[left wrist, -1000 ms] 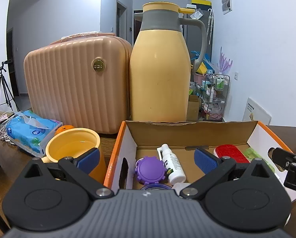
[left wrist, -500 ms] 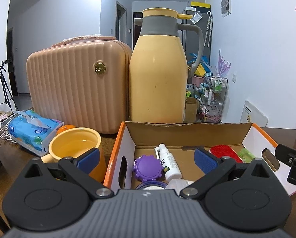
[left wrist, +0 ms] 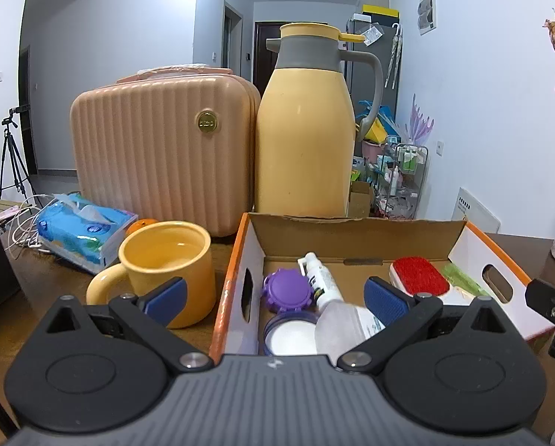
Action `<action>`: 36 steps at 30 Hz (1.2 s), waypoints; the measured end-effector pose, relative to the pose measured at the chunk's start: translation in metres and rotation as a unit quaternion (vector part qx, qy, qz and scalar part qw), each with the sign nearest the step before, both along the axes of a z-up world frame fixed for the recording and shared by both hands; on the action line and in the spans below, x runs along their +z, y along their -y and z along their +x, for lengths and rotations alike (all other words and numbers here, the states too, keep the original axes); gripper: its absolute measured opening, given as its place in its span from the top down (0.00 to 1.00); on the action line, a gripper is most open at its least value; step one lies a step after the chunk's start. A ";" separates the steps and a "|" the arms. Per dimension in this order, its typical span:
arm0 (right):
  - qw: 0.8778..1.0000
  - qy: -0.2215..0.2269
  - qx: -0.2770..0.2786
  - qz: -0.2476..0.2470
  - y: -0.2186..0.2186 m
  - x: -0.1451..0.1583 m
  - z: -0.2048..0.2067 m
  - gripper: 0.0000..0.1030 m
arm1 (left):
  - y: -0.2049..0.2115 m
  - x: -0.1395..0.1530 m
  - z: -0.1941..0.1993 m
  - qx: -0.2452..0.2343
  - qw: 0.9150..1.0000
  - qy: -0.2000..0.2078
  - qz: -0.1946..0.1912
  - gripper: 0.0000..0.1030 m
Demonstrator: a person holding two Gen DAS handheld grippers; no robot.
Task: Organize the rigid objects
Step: 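Move both grippers back from the box toward the tape roll and white lid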
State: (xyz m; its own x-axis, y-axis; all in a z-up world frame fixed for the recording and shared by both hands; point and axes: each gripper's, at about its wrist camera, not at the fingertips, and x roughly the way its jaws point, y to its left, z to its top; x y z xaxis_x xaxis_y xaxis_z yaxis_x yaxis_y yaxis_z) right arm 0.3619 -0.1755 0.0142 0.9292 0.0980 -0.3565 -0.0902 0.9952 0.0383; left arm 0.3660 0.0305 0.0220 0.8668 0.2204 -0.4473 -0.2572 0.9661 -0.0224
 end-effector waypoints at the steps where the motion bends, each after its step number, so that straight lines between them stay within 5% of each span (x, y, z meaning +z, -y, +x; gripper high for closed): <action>1: 1.000 0.001 0.000 -0.002 0.000 -0.001 -0.004 0.00 | 0.000 0.000 -0.003 0.000 1.000 0.000 0.000 0.00; 23: 1.000 0.003 -0.001 -0.022 0.020 -0.013 -0.090 0.00 | 0.009 -0.013 -0.081 -0.025 0.999 -0.020 0.004 0.00; 36: 0.998 -0.043 0.002 -0.048 0.038 -0.038 -0.121 0.00 | 0.013 -0.027 -0.118 -0.065 0.997 -0.046 -0.004 0.00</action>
State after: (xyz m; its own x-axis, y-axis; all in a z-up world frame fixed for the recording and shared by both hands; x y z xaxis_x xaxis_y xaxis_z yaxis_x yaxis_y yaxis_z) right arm 0.2411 -0.2133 -0.0236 0.8948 0.0627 -0.4420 -0.0937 0.9944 -0.0487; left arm 0.2484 0.0177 -0.0046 0.8425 0.1049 -0.5284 -0.1311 0.9913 -0.0123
